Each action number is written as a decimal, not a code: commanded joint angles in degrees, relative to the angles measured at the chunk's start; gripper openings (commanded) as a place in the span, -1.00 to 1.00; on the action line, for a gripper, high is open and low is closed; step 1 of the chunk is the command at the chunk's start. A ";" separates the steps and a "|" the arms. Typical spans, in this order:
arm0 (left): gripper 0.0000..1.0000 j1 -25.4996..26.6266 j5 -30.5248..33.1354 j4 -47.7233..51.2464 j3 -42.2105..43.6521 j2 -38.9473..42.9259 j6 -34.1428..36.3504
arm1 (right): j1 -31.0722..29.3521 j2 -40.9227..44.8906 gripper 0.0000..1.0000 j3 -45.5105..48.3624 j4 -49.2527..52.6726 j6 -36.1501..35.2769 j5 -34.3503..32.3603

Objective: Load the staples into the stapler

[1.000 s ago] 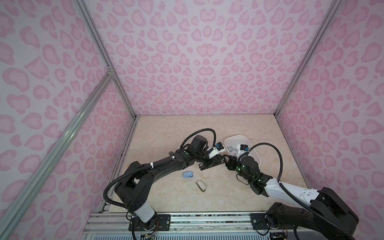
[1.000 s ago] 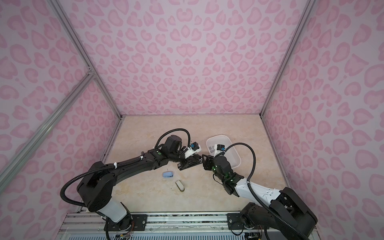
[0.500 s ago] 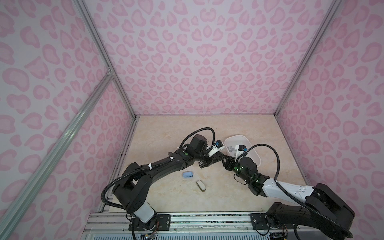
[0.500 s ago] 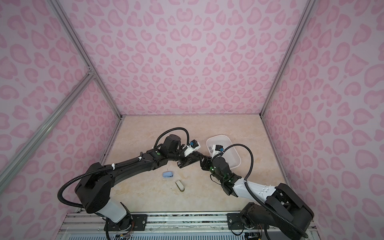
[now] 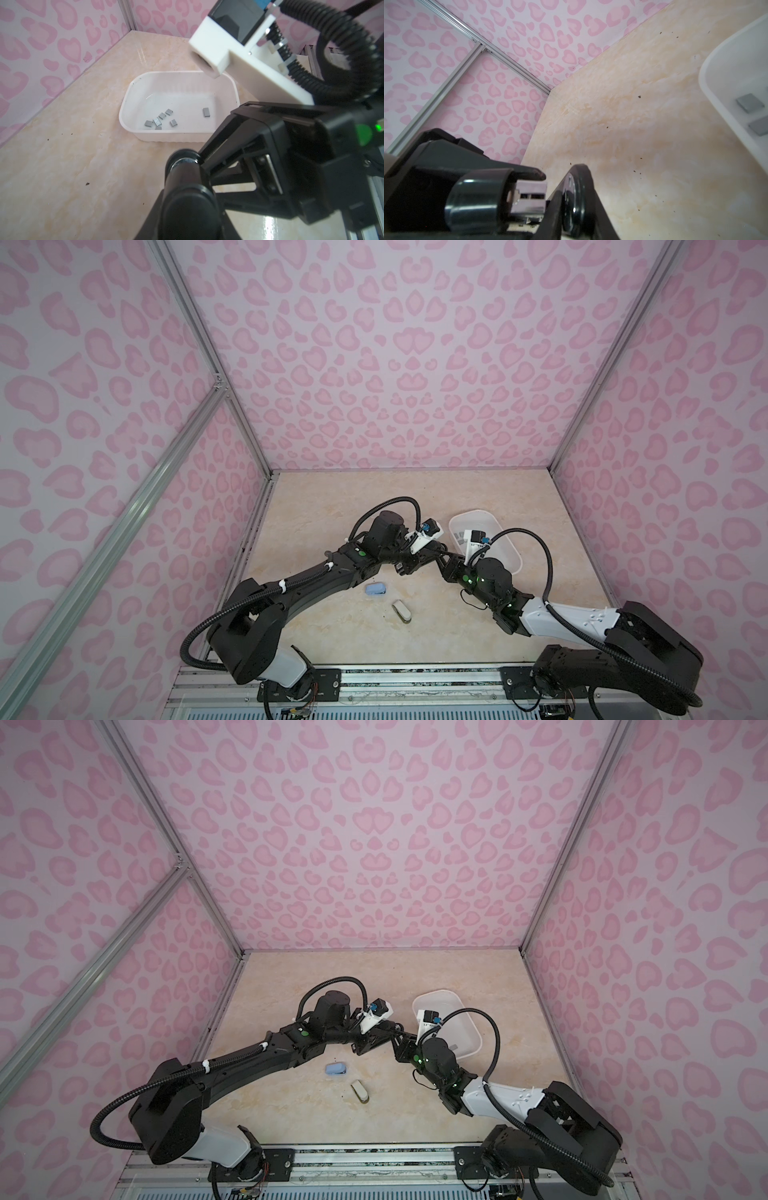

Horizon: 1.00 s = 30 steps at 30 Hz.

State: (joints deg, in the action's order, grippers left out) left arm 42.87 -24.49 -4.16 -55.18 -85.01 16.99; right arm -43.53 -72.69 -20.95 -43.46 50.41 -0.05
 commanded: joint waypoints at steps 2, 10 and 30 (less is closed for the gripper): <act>-0.92 0.28 -7.01 -4.63 1.17 3.65 -1.84 | -0.84 1.46 -0.60 0.64 -0.95 1.43 -4.68; -0.92 0.24 -8.68 -7.96 5.90 10.11 -3.43 | -5.96 6.59 -1.00 6.24 -2.23 1.66 -15.30; -0.92 -0.51 -1.22 -10.01 13.49 20.19 -4.84 | -0.57 -0.08 -0.25 1.57 3.52 -0.66 -7.11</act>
State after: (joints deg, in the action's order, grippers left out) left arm 42.63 -22.72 -7.46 -41.67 -64.29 11.62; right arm -45.52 -73.17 -18.04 -49.19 53.82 -5.37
